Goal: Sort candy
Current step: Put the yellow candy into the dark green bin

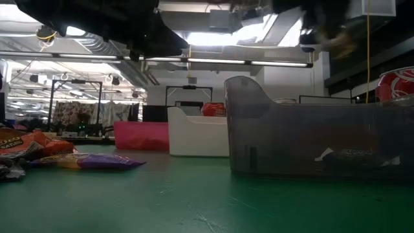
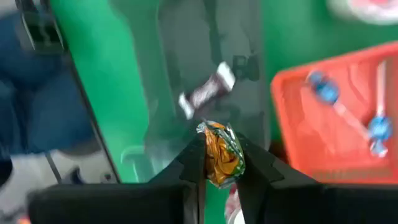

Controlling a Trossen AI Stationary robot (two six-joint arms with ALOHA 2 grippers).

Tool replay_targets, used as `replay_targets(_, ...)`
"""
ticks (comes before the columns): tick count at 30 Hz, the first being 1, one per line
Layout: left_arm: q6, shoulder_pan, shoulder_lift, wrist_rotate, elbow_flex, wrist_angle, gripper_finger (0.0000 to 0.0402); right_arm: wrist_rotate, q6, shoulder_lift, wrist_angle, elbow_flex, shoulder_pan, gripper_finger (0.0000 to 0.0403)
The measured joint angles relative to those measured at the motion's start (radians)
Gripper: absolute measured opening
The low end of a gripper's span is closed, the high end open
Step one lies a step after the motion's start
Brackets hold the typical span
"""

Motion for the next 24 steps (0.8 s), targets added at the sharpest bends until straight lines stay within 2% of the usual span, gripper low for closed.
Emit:
replay_targets(15, -0.001, 0.0, 0.0, 0.001, 0.0, 0.0, 0.0174, 0.009, 0.337, 0.017, 0.007, 0.0, 0.402, 0.006)
replay_targets(18, 0.0, 0.0, 0.0, 0.001, 0.0, 0.0, 0.0174, 0.022, 0.346, 0.021, 0.017, 0.0, 0.465, 0.006)
replay_targets(24, 0.0, -0.029, 0.0, 0.003, 0.0, 0.008, 0.0174, 0.123, 0.347, 0.032, 0.02, 0.0, 0.564, 0.006)
